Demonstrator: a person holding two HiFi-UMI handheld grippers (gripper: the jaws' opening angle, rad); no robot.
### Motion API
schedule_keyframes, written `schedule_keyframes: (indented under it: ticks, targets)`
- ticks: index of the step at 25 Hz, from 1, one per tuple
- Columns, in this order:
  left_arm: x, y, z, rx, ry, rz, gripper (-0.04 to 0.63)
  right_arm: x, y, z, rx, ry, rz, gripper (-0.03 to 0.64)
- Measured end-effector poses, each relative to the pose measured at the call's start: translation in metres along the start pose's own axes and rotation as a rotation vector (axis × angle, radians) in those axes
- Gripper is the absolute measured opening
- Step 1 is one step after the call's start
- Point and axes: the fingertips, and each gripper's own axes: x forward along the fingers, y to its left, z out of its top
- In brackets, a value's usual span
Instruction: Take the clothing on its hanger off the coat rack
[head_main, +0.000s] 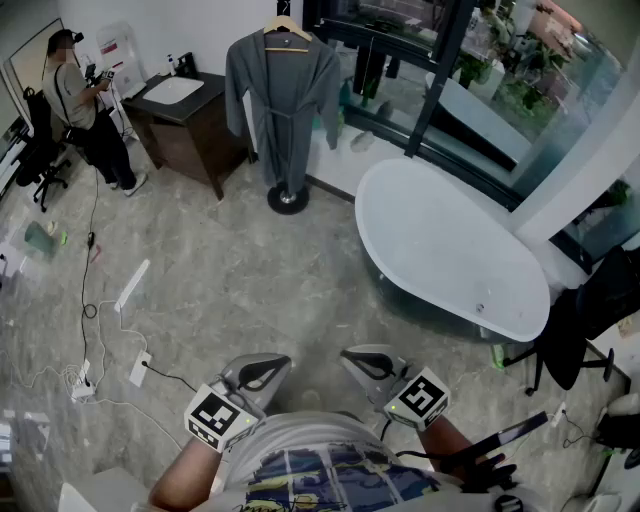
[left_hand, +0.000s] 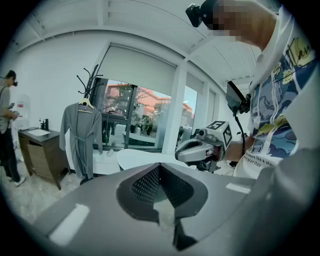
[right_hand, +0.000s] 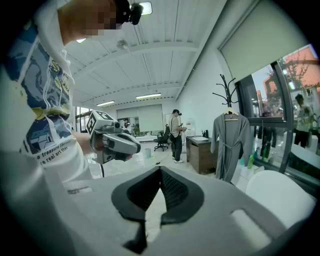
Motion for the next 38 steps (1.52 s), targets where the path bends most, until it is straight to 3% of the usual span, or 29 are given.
schedule_keyframes:
  ticks: [5,7,17,23,31,38]
  targets:
    - [0.021,0.0,-0.003,0.037,0.003,-0.048,0.003,-0.009,-0.018,-0.004,0.074,-0.016,-0.047,0.012]
    - [0.027,-0.001,0.001,0.054,-0.004,-0.05,0.003,-0.014,-0.024,-0.002,0.081,-0.024,-0.046,0.089]
    - [0.051,0.037,0.011,0.038,-0.003,-0.045,0.003,0.014,-0.065,0.008,0.058,-0.029,-0.029,0.091]
    - [0.077,0.101,0.026,0.029,-0.02,-0.059,0.003,0.056,-0.115,0.02,0.028,0.008,-0.039,0.091]
    - [0.103,0.21,0.082,0.049,-0.085,-0.072,0.003,0.137,-0.191,0.074,-0.019,0.015,-0.036,0.091]
    - [0.115,0.283,0.097,0.038,-0.068,-0.077,0.003,0.199,-0.235,0.103,-0.022,0.01,-0.019,0.083]
